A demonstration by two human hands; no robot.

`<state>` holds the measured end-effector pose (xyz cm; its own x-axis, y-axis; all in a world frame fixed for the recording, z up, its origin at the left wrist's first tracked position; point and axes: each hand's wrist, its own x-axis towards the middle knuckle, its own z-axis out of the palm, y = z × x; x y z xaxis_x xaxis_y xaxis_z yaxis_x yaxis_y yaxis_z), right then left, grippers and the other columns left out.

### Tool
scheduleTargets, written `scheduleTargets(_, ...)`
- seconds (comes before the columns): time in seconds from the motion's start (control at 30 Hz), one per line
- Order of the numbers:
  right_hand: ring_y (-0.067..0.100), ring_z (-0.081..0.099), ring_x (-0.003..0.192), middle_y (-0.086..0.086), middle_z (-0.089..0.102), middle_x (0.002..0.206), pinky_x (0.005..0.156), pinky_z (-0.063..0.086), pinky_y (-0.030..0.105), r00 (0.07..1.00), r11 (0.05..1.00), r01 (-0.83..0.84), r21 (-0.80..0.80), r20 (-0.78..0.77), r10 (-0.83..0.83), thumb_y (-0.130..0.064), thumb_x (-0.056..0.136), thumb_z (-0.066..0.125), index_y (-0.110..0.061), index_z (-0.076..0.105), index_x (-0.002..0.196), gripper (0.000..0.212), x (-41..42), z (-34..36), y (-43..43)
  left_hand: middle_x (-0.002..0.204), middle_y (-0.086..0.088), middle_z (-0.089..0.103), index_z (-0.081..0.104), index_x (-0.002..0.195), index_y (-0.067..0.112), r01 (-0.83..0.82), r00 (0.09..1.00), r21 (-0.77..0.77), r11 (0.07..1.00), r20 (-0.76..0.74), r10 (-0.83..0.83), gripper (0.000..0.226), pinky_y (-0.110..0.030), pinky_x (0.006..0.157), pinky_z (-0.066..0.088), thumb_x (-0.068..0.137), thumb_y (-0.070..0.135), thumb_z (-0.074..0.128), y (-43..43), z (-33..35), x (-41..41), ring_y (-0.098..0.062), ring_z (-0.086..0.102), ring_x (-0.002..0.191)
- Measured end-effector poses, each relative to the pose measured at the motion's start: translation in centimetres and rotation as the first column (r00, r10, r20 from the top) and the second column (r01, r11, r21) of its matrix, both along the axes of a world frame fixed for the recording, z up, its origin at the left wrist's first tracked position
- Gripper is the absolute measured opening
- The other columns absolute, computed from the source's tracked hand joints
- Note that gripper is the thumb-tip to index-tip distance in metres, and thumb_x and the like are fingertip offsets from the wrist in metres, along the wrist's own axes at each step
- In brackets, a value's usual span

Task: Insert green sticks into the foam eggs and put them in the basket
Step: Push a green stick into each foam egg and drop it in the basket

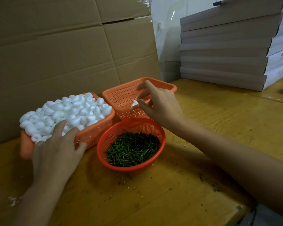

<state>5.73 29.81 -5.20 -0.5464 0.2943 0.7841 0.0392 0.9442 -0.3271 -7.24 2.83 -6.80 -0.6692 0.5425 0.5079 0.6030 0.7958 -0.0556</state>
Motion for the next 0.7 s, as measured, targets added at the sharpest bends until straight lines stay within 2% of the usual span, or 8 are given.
scheduleTargets(0.1,0.009,0.072,0.075,-0.009,0.077,0.107,0.062,0.06,0.04,1.0,1.0,-0.014,0.002,-0.012,0.014,-0.027,0.097,0.071,-0.019,0.058,0.125,0.032,0.06,0.01,-0.13,0.161,-0.008,0.05,0.078,0.108,0.022,-0.01,1.0,0.023,1.0,0.023,0.009,0.018,-0.039,0.069,0.042,0.096,0.034,0.072,0.04,0.11,0.0,-0.038,0.072,0.099)
scheduleTargets(0.17,0.009,0.072,0.076,-0.008,0.078,0.108,0.062,0.06,0.04,1.0,1.0,-0.021,0.0,-0.012,0.021,-0.026,0.097,0.07,-0.018,0.058,0.125,0.032,0.04,-0.02,-0.18,0.144,-0.005,0.065,0.078,0.103,0.021,0.006,1.0,0.035,0.999,0.014,-0.006,0.017,-0.035,0.067,0.039,0.096,0.035,0.072,0.03,0.19,-0.06,-0.033,0.072,0.096)
scheduleTargets(0.23,0.008,0.072,0.076,-0.009,0.078,0.109,0.063,0.061,0.04,1.0,1.0,-0.022,-0.003,-0.004,0.022,-0.027,0.097,0.07,-0.018,0.058,0.127,0.033,-0.01,-0.06,-0.18,0.113,-0.002,0.073,0.077,0.097,0.02,0.019,1.0,0.041,0.999,-0.011,-0.018,0.016,-0.032,0.063,0.036,0.096,0.035,0.072,0.06,0.27,-0.1,-0.026,0.068,0.083)
scheduleTargets(0.4,0.005,0.072,0.073,-0.011,0.077,0.108,0.063,0.061,0.04,0.999,0.999,-0.042,-0.02,-0.002,0.042,-0.027,0.097,0.07,-0.02,0.056,0.126,0.033,-0.09,-0.11,-0.19,0.093,-0.001,0.072,0.074,0.087,0.017,0.044,0.999,0.085,0.995,-0.032,-0.042,0.017,-0.029,0.059,0.03,0.095,0.033,0.074,0.07,0.14,0.05,-0.016,0.053,0.066)
scheduleTargets(0.53,0.006,0.072,0.072,-0.011,0.077,0.107,0.064,0.061,0.039,0.999,0.998,-0.052,-0.02,-0.006,0.052,-0.028,0.097,0.07,-0.02,0.056,0.126,0.033,-0.11,-0.12,-0.26,0.096,-0.001,0.071,0.073,0.088,0.017,0.021,1.0,0.076,0.997,-0.012,-0.02,0.024,-0.028,0.056,0.028,0.097,0.039,0.07,0.14,0.05,-0.07,-0.016,0.054,0.065)
scheduleTargets(0.63,0.005,0.072,0.073,-0.011,0.077,0.107,0.063,0.061,0.039,0.998,0.998,-0.055,-0.022,-0.003,0.055,-0.028,0.097,0.07,-0.021,0.055,0.126,0.033,-0.15,-0.17,-0.28,0.113,-0.007,0.076,0.076,0.1,0.01,-0.014,1.0,0.051,0.999,0.013,0.013,0.028,-0.03,0.061,0.033,0.097,0.038,0.072,0.28,0.07,0.08,-0.027,0.067,0.076)
scheduleTargets(0.7,0.005,0.072,0.072,-0.011,0.077,0.107,0.062,0.061,0.039,0.998,0.998,-0.056,-0.027,-0.003,0.056,-0.027,0.097,0.07,-0.021,0.055,0.126,0.033,-0.17,-0.18,-0.31,0.117,-0.008,0.077,0.077,0.107,0.009,-0.022,0.999,0.053,0.998,0.031,0.02,0.029,-0.032,0.064,0.034,0.097,0.036,0.073,0.28,0.25,0.27,-0.033,0.072,0.086)
